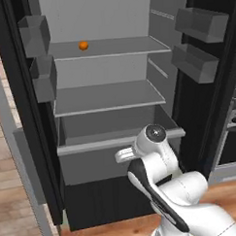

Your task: Place the potato and lemon inside the fridge drawer. Close the drawer after placing the vegetables.

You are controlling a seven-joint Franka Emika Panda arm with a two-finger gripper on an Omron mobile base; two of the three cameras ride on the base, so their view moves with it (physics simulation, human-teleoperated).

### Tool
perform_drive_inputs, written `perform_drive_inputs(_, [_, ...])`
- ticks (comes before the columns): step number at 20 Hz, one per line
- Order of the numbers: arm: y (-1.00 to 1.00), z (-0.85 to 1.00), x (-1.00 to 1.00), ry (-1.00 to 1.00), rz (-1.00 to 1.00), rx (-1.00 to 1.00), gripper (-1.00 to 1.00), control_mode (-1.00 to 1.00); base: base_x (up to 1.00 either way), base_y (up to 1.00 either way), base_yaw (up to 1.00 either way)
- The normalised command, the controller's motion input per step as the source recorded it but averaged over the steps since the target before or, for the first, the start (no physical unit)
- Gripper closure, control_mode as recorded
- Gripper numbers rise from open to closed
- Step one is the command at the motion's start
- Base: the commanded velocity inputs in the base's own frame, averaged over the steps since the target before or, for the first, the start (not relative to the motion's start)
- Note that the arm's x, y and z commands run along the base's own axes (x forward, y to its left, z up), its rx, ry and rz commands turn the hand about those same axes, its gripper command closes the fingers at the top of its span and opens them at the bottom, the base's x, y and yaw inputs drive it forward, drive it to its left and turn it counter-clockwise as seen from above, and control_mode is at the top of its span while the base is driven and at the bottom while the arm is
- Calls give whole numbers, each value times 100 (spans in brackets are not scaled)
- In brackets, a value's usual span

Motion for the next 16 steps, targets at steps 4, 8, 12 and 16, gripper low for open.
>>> perform_drive_inputs(4, [0, 0, 0, 0, 0, 0, -100, 100, -87, -96, -10])
perform_drive_inputs(8, [0, 0, 0, 0, 0, 0, -100, 100, -12, -100, -4])
perform_drive_inputs(12, [0, 0, 0, 0, 0, 0, -100, 100, 4, -100, -1])
perform_drive_inputs(16, [0, 0, 0, 0, 0, 0, -100, 100, 36, -100, 0])
